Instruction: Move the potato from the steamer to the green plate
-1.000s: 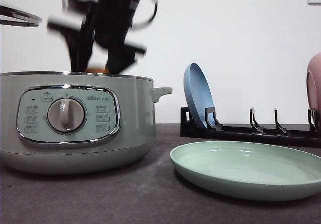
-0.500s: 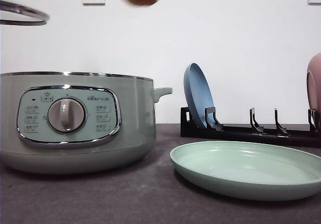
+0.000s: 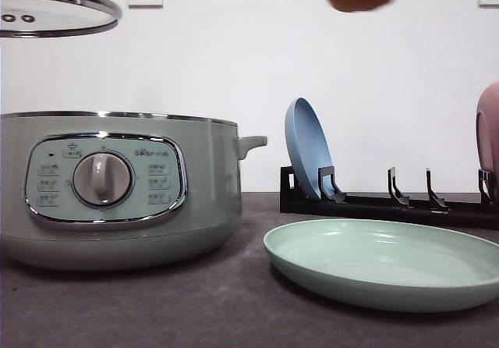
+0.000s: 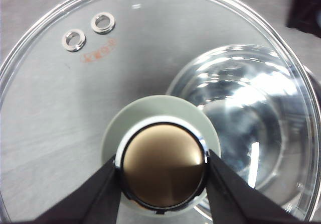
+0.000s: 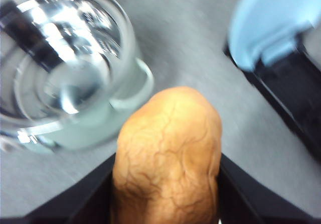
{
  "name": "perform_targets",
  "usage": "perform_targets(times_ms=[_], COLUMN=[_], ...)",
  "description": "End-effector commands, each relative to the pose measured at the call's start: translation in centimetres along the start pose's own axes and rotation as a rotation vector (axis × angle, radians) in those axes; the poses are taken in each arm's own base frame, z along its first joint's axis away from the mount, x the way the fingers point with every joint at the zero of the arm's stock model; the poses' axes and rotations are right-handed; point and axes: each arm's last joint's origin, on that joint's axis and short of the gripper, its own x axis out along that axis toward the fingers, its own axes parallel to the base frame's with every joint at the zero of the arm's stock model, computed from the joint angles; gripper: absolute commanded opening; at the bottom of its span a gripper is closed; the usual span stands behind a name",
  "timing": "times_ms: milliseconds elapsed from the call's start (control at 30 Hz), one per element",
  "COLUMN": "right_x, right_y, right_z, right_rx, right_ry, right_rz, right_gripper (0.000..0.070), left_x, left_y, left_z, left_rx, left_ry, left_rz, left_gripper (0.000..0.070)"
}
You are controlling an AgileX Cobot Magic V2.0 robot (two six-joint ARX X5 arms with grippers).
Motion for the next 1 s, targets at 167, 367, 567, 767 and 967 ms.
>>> perform_targets(times_ms=[167,367,567,767,967], right_x=[2.0,5.4,8.9,12.0,14.4], right_y=[-0.7,-0.8,-0.9,-0.8,-0.6], right_z=[-5.3,-9.1,-11.8,-13.4,-14.1], right_rx=[0.177,0.271,0.323,0.337,0.33], right_ry=[-0.008,0.028,0.04,0.131,0.178], right_rz=[0.008,0.012,0.021,0.013,0.004], right_gripper=[0.0176,0.0176,0.0176,0.0177,0.0206], left_x=[-0.7,-0.7,-0.7,-0.7,-0.7], left_y=[-1.3,-2.1,-2.6,-3.2,-3.9], left_z=[0.7,0.7,0.6,0.6,0.5], left_rx=[0.048,0.073,0.091,0.107,0.131], left_ry=[-0.07,-0.068,-0.069,-0.067,-0.061], left_rz=[-0.035,-0.056,-0.071,-0.085,-0.108], left_gripper=[0.0,0.0,0.0,0.0,0.0])
